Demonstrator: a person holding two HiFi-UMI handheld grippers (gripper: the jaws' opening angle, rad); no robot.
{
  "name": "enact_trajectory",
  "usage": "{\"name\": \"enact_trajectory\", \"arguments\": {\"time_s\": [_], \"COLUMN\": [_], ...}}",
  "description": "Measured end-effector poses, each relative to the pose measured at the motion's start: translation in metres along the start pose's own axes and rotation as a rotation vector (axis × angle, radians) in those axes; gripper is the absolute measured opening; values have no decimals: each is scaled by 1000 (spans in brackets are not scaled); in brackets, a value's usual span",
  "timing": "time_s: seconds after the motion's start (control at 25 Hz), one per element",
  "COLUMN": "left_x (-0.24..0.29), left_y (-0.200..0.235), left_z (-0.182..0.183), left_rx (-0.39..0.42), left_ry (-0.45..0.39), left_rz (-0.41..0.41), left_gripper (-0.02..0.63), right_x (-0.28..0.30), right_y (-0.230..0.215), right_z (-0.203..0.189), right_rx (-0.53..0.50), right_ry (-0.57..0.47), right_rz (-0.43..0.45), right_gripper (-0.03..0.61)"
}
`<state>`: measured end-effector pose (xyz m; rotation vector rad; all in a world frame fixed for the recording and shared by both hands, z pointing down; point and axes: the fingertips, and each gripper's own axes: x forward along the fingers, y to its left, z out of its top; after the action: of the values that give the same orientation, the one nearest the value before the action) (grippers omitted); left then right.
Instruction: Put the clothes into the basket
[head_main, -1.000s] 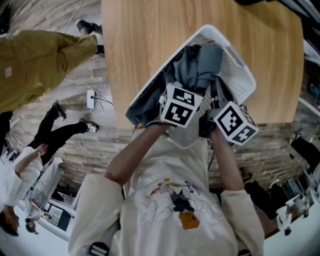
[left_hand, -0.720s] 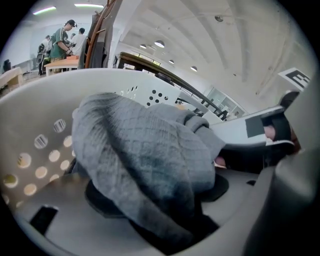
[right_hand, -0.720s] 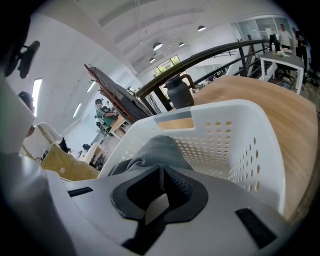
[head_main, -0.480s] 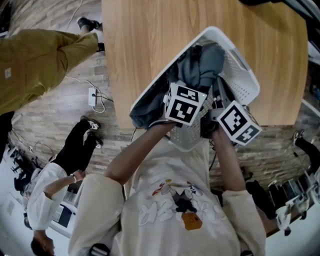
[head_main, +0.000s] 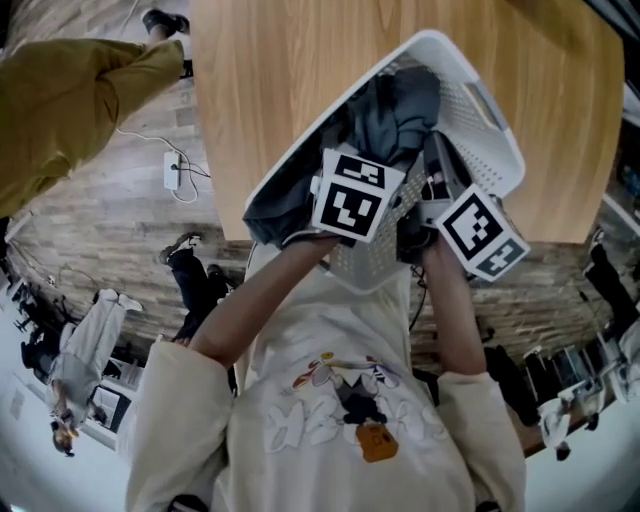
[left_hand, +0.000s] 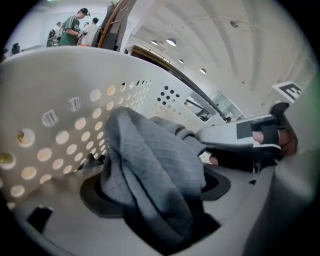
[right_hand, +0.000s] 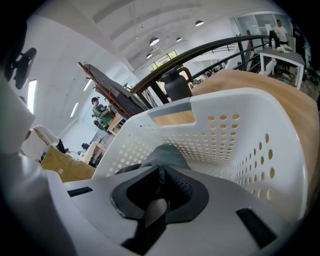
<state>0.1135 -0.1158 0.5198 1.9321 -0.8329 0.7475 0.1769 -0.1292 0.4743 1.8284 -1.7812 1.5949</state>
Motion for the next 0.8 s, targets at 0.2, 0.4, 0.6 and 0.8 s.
{"name": "enact_trajectory", "arguments": {"time_s": [0.2,0.4,0.6,0.8], "left_x": [-14,-18,-28,-36], "left_y": [2,2,-3,-2], "left_z": [8,9,15,13], "left_rx": [-50,-49,-38,-36], "left_ry": [-63,-66,-85,-87], "left_rz": [16,18,31,27], "left_gripper": [383,383,383,383], "right_x": [3,0,-6,-8], "right_y": [1,-2,-1,-1], "right_z": [-4,-6,2,-6], "right_rx": [0,19,29,54], "right_ry": [14,15,-4,-3], "right_rz": [0,4,10,12], "right_gripper": [28,28,29,28]}}
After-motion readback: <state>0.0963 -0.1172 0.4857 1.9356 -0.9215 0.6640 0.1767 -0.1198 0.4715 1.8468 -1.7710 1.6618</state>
